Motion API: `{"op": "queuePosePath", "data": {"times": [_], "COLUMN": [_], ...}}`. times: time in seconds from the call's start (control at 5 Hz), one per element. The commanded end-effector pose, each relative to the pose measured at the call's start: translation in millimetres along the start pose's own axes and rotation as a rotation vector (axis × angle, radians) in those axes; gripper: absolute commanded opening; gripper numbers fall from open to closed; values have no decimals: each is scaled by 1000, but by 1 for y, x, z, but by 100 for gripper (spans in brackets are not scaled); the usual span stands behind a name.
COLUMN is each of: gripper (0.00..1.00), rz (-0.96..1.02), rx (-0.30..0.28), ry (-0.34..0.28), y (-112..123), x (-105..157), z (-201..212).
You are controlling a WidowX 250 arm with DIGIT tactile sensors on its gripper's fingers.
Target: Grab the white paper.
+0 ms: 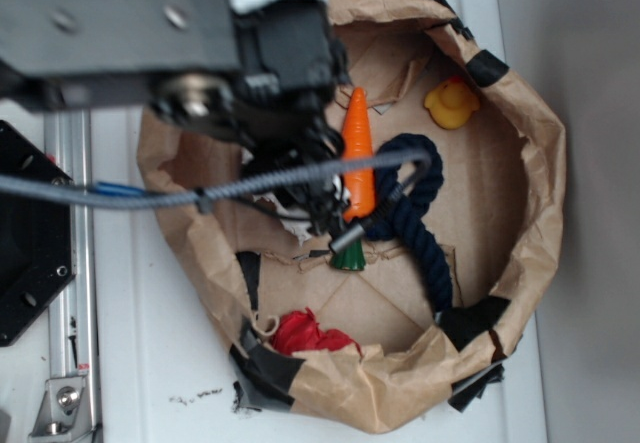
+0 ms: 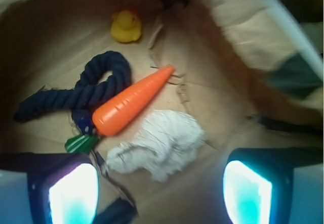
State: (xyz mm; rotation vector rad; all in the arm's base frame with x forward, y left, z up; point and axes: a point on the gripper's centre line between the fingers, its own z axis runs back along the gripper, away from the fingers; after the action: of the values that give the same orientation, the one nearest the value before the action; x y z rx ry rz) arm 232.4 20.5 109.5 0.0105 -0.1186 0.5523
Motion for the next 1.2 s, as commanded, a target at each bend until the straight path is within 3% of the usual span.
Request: {"op": "queuePosePath", "data": {"times": [0.0,0.4,0.6,1.0], "gripper": [100,100,0,0], "rz": [-112,-162,-179,-279], "rx": [-8,16,42,58], "ry": [-9,56,76,15], "y": [-8,19,18,4], "x": [3,-3,-6,-8], "z": [-59,-71,-73,-55]}}
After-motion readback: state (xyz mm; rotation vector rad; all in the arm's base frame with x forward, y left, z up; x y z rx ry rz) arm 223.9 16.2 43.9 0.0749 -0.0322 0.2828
